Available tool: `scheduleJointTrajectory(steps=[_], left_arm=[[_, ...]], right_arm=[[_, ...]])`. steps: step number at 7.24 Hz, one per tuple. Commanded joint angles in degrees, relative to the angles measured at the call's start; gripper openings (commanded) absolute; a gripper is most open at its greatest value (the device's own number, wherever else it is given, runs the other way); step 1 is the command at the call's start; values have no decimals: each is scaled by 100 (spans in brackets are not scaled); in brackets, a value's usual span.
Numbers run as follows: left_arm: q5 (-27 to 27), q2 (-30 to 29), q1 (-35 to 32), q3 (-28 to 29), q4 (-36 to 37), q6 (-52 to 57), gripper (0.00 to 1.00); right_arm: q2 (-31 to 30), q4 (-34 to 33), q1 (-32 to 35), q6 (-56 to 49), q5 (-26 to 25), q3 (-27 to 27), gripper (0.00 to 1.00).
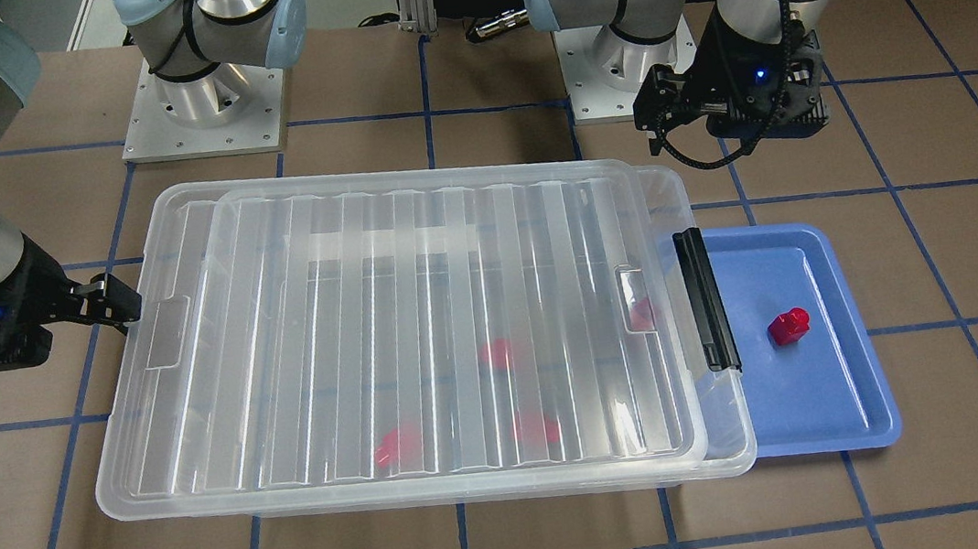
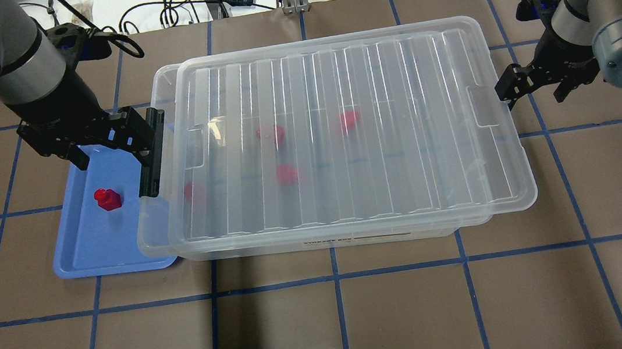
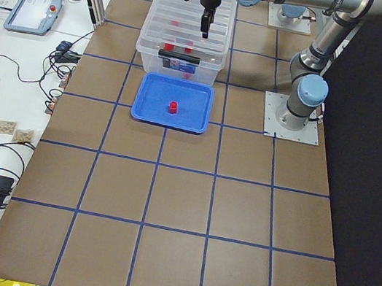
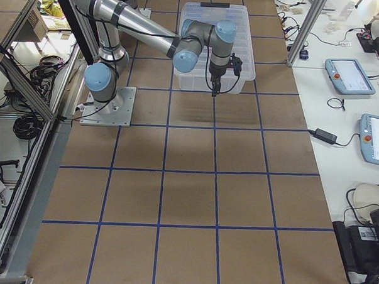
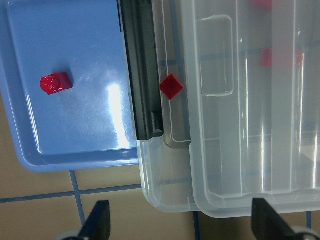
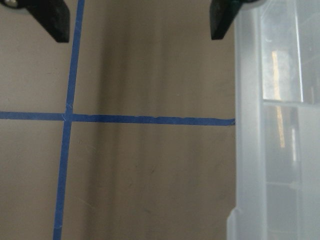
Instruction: Place red block in blue tray from box
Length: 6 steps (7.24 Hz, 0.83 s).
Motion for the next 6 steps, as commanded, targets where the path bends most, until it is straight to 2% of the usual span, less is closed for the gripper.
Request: scheduleJointTrajectory(steps=[1,4,5,6], left_arm=[[8,1,0,-2,-4,1,100],[8,1,0,-2,-4,1,100],[8,1,0,-2,-4,1,100],[16,9,0,-11,-13,-17,100]], right_arm=[[9,3,218,3,-14,-3,100],[18,-6,228,-50,-102,-117,100],[-17,29,193,-85,-111,-291,100],[-183,360,210,-77,-111,-624,100]])
